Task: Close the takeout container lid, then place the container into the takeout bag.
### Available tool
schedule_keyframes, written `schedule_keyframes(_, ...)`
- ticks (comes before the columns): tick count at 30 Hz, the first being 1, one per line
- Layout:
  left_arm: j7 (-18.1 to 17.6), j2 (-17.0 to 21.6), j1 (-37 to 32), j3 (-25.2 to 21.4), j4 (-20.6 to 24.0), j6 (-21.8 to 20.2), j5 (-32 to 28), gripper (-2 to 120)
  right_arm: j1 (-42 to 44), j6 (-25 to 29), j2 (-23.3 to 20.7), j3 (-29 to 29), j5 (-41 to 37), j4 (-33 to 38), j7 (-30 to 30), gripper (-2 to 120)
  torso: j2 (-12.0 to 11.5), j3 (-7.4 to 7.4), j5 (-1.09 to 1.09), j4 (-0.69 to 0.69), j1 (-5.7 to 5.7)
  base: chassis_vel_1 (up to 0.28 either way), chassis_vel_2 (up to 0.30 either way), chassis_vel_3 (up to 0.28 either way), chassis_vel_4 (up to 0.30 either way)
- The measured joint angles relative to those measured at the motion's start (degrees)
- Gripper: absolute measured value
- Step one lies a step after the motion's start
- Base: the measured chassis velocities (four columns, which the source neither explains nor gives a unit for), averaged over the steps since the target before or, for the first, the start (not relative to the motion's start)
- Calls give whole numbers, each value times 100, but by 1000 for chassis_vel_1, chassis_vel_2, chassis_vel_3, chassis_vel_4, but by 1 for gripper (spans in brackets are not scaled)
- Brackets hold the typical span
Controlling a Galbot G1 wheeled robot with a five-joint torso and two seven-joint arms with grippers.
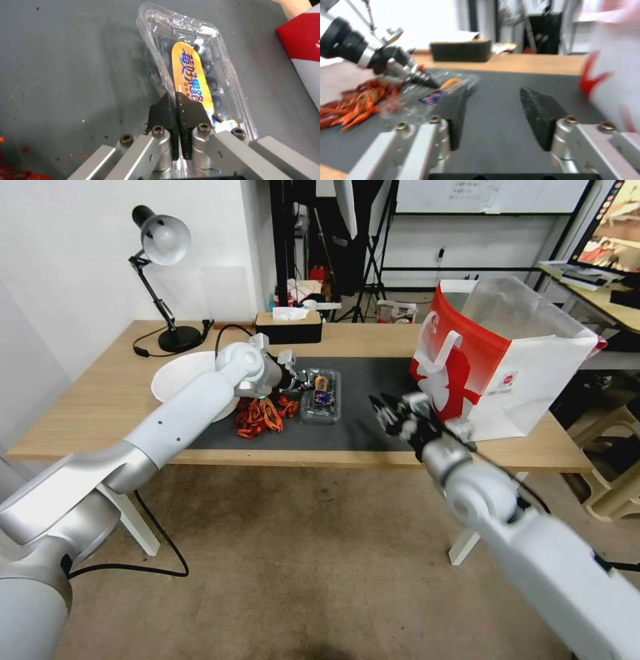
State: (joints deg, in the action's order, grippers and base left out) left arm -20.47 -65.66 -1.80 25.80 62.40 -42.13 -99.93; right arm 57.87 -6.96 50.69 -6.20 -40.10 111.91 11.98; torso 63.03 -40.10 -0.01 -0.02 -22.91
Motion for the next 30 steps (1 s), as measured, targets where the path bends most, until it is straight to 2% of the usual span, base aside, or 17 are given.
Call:
schedule_keyframes(1,-1,16,-11,-10,43,0,0,0,445,441,63,-196,206,77,103,52,0,-1,3,0,0,0,0,0,0)
schedule_keyframes(2,-1,16,-11,-10,43,0,0,0,445,441,63,-196,206,77,103,52,0,-1,3,0,0,0,0,0,0)
schedule_keyframes(5,-5,70,-40,5,174,0,-3,0,1322,1262,243,-616,668,179,193,67,0,-1,2,2,0,0,0,0,0)
schedule_keyframes(6,-5,70,-40,5,174,0,-3,0,1322,1262,243,-616,668,179,193,67,0,-1,2,2,0,0,0,0,0)
schedule_keyframes(10,-26,43,-65,-3,215,-1,-8,0,2162,1979,516,-865,1280,240,305,86,0,-1,1,2,0,0,0,0,0)
schedule_keyframes(12,-27,38,-65,-4,211,-1,-8,0,2221,2028,555,-880,1335,240,321,87,0,-1,2,2,0,0,0,0,0)
schedule_keyframes(14,-30,23,-65,-7,198,-1,-8,0,2536,2231,756,-955,1569,243,410,99,0,0,1,2,0,0,0,0,0)
schedule_keyframes(18,-35,16,-65,-19,191,-3,-8,0,2828,2345,950,-994,1693,234,452,107,0,0,1,1,-1,0,0,0,0)
schedule_keyframes(22,-45,15,-65,-29,197,-4,-7,0,2965,2485,1055,-967,1777,76,453,113,0,-1,1,1,-1,0,0,0,0)
schedule_keyframes(30,-63,-55,-20,-189,187,-8,-46,0,3046,2564,1240,-893,1963,-70,454,114,0,-2,0,2,-1,0,0,0,0)
